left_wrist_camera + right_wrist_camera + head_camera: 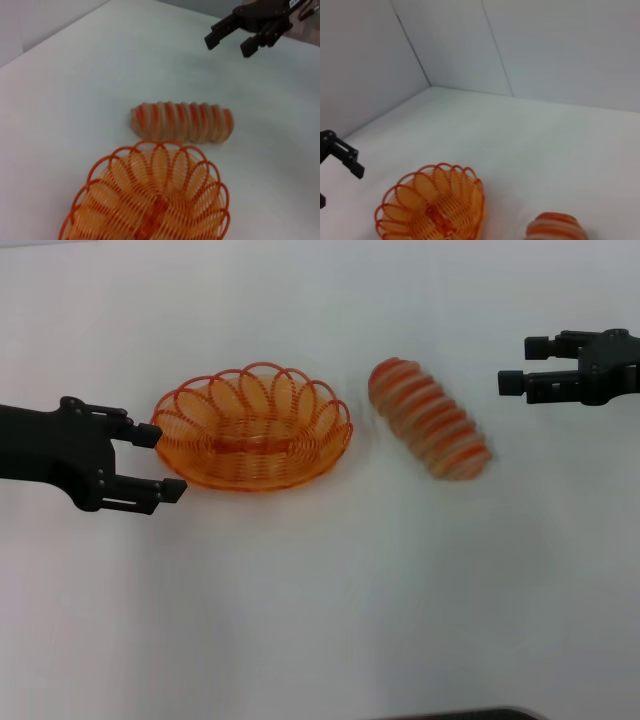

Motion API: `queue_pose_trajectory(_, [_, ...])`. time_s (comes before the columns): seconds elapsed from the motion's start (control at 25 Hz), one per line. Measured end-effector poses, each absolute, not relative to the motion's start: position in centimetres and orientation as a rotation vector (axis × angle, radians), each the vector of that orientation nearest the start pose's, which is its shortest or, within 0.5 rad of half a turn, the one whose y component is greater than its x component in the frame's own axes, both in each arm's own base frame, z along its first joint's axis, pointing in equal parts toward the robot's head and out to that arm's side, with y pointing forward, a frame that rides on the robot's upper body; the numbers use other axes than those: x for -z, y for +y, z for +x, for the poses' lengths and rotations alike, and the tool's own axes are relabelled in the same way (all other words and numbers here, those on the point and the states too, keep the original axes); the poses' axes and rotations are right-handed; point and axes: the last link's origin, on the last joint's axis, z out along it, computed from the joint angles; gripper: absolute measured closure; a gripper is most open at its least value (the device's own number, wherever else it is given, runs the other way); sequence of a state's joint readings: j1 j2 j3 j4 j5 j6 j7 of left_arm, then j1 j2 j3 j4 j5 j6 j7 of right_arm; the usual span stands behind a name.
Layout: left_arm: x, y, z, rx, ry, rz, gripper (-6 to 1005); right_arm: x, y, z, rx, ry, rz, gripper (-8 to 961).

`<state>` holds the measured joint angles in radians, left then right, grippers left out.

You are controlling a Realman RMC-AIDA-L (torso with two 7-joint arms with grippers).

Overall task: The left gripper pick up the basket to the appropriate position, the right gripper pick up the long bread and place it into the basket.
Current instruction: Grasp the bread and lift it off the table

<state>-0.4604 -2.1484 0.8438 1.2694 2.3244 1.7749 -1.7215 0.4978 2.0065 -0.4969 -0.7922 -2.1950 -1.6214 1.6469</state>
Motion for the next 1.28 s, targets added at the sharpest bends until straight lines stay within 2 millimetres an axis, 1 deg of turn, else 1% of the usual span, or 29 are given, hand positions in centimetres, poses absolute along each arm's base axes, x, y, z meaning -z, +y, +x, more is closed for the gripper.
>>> queue_pose_trajectory(0.08, [-3.5,31.2,-23.4,0.087,-0.542,-2.914,266,-6.6,33.0,30.3,-0.520,0.956,-2.564,57])
queue_pose_trajectory(0.24, [-3.0,31.3,-23.6,0.070,-0.556,-2.922,263,-7.0,34.1,29.7,-0.443,0.969,-2.573,57])
queue_pose_trajectory(0.4, [-2.7,31.3,-23.8,0.071,-0.566,-2.928,264,-7.4,35.5,28.3,-0.394,0.971,-2.588,57])
queue_pose_trajectory(0.56, [-2.7,31.2,-23.9,0.070,-0.574,-2.926,264,-7.7,36.9,26.9,-0.310,0.985,-2.605,57])
queue_pose_trajectory(0.64, [-2.7,31.1,-24.0,0.070,-0.578,-2.925,264,-7.7,37.8,26.0,-0.244,0.983,-2.621,57])
queue_pose_trajectory(0.76, [-2.7,31.1,-24.1,0.069,-0.583,-2.925,263,-7.2,38.7,24.6,-0.144,0.977,-2.653,58])
queue_pose_trajectory(0.8, [-2.7,31.0,-24.2,0.069,-0.585,-2.924,263,-6.7,39.1,23.7,-0.073,0.980,-2.676,58])
queue_pose_trajectory(0.84, [-2.7,31.0,-24.2,0.069,-0.585,-2.924,263,-6.7,39.1,23.7,-0.073,0.980,-2.676,59])
queue_pose_trajectory(1.04, [-2.6,30.9,-24.4,0.070,-0.601,-2.927,263,-5.3,40.0,21.8,0.083,0.992,-2.702,61])
queue_pose_trajectory(1.28, [-2.4,30.9,-24.8,0.071,-0.621,-2.931,266,-3.5,40.4,19.7,0.280,0.995,-2.712,62])
